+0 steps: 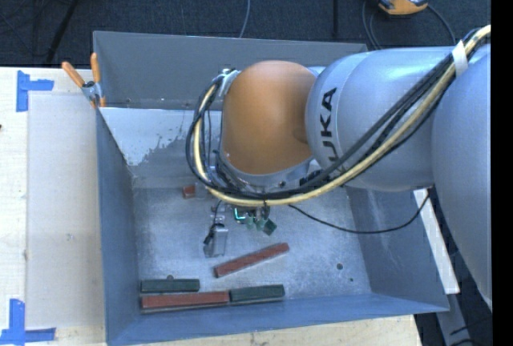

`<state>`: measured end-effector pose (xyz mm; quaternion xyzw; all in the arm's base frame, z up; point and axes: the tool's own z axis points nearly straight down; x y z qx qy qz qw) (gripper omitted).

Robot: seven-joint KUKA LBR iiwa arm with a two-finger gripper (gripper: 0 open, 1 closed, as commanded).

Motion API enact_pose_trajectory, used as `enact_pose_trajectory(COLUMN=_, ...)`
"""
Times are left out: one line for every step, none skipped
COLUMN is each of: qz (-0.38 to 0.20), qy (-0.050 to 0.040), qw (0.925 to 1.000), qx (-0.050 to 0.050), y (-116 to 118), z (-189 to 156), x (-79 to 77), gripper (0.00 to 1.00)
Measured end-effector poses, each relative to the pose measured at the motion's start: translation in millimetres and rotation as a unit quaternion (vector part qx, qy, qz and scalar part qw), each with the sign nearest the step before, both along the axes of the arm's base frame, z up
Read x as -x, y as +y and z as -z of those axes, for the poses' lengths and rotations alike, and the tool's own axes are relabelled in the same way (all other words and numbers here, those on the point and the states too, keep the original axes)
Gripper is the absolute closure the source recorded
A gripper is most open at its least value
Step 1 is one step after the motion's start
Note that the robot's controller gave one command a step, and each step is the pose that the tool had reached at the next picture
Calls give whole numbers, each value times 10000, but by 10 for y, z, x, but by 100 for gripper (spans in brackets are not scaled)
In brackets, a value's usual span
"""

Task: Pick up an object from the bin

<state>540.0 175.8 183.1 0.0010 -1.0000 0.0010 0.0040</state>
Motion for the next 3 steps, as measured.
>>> enact_pose_trajectory(qz=18, qy=-35, qw=10000, qx=-9, y=-4, z=-36, x=-18, gripper=0)
enact_pose_trajectory(qz=-352, qy=-48, qw=9994, qx=-14, y=-303, z=543, x=270, gripper=0)
enact_pose_trajectory(qz=-1519, qy=-6, qw=9884, qx=-13, y=-394, z=818, x=342, gripper=0)
